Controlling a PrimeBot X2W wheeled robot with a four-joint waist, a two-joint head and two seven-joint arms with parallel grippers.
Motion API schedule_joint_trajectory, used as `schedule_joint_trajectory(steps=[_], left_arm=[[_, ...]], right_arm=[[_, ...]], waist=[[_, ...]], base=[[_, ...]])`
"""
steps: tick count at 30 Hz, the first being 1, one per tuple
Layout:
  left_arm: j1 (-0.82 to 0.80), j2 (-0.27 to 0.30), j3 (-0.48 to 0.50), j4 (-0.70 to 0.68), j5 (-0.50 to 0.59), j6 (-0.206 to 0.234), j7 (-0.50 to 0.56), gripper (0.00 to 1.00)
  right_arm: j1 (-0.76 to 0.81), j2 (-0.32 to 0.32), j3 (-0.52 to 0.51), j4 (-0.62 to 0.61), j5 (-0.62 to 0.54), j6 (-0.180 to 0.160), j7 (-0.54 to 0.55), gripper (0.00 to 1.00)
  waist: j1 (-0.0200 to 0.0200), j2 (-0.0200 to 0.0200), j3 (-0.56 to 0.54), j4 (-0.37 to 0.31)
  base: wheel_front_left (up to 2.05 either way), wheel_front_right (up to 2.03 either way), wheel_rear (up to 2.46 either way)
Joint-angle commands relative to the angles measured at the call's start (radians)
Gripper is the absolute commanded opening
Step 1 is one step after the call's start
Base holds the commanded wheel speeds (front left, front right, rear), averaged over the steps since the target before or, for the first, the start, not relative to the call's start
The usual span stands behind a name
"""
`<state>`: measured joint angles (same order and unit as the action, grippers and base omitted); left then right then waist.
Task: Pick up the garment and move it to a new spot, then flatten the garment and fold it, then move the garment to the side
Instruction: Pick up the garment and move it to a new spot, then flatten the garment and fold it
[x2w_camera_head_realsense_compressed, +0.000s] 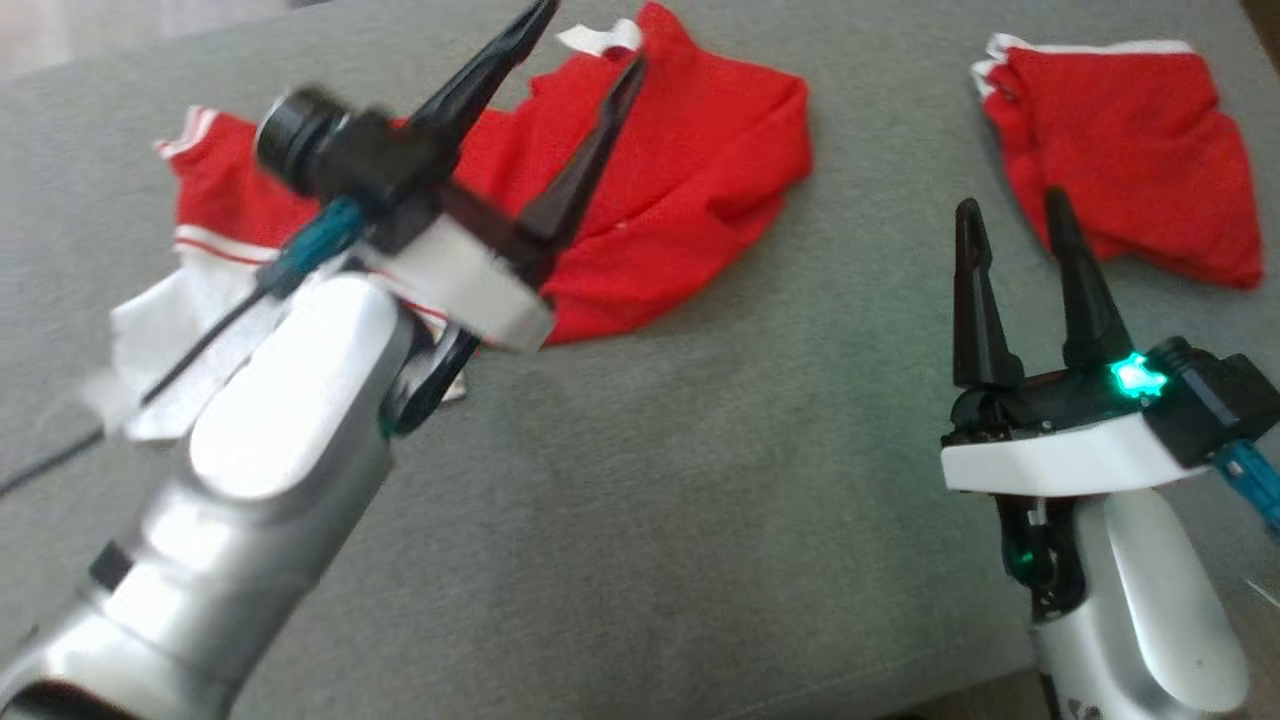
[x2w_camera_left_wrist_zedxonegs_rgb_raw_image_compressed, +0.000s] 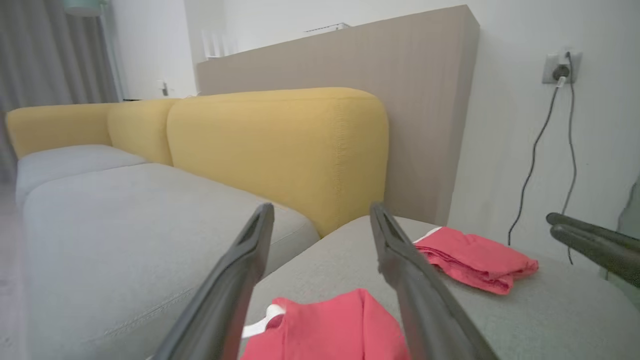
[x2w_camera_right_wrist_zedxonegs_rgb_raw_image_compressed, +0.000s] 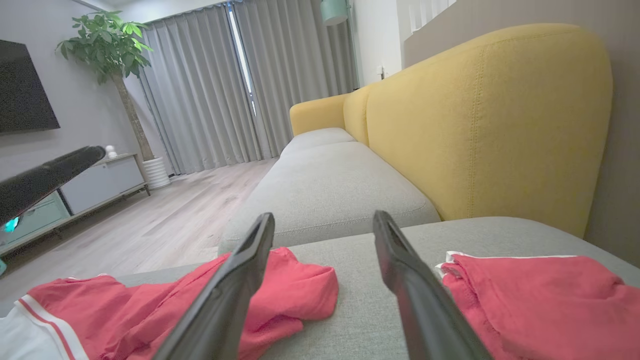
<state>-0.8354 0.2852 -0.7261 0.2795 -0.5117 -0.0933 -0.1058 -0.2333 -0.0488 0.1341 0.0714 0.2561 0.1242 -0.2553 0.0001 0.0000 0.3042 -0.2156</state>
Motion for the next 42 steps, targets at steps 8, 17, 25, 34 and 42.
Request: schedule_joint_trajectory(steps=[8, 17, 25, 34, 42], left_arm=[[0.196, 0.123, 0.160, -0.031, -0.044, 0.105, -0.137, 1.00], [0.493, 0.090, 0.270, -0.103, -0.051, 0.165, -0.155, 1.00], [0.658, -0.053, 0.399, -0.162, 0.015, 0.140, -0.156, 1.00], [0.678, -0.120, 0.478, -0.150, 0.101, 0.065, -0.156, 1.00], [0.642, -0.142, 0.508, -0.081, 0.146, 0.036, -0.156, 1.00]], right_arm=[[0.031, -0.001, -0.037, -0.024, -0.059, 0.007, -0.006, 1.00], [0.082, -0.001, -0.047, 0.007, -0.090, 0.007, -0.006, 1.00], [0.104, -0.001, -0.029, 0.030, -0.098, 0.007, -0.006, 1.00], [0.094, -0.001, -0.013, 0.038, -0.105, 0.007, -0.006, 1.00], [0.083, -0.001, -0.010, 0.026, -0.100, 0.007, -0.006, 1.00]], waist=[[-0.0001, 0.0000, -0.079, 0.156], [-0.0001, 0.0000, -0.132, 0.242], [-0.0001, 0.0000, -0.156, 0.275], [-0.0001, 0.0000, -0.156, 0.263], [-0.0001, 0.0000, -0.114, 0.232]], base=[[0.00, 0.00, 0.00], [0.00, 0.00, 0.00], [0.00, 0.00, 0.00], [0.00, 0.00, 0.00], [0.00, 0.00, 0.00]])
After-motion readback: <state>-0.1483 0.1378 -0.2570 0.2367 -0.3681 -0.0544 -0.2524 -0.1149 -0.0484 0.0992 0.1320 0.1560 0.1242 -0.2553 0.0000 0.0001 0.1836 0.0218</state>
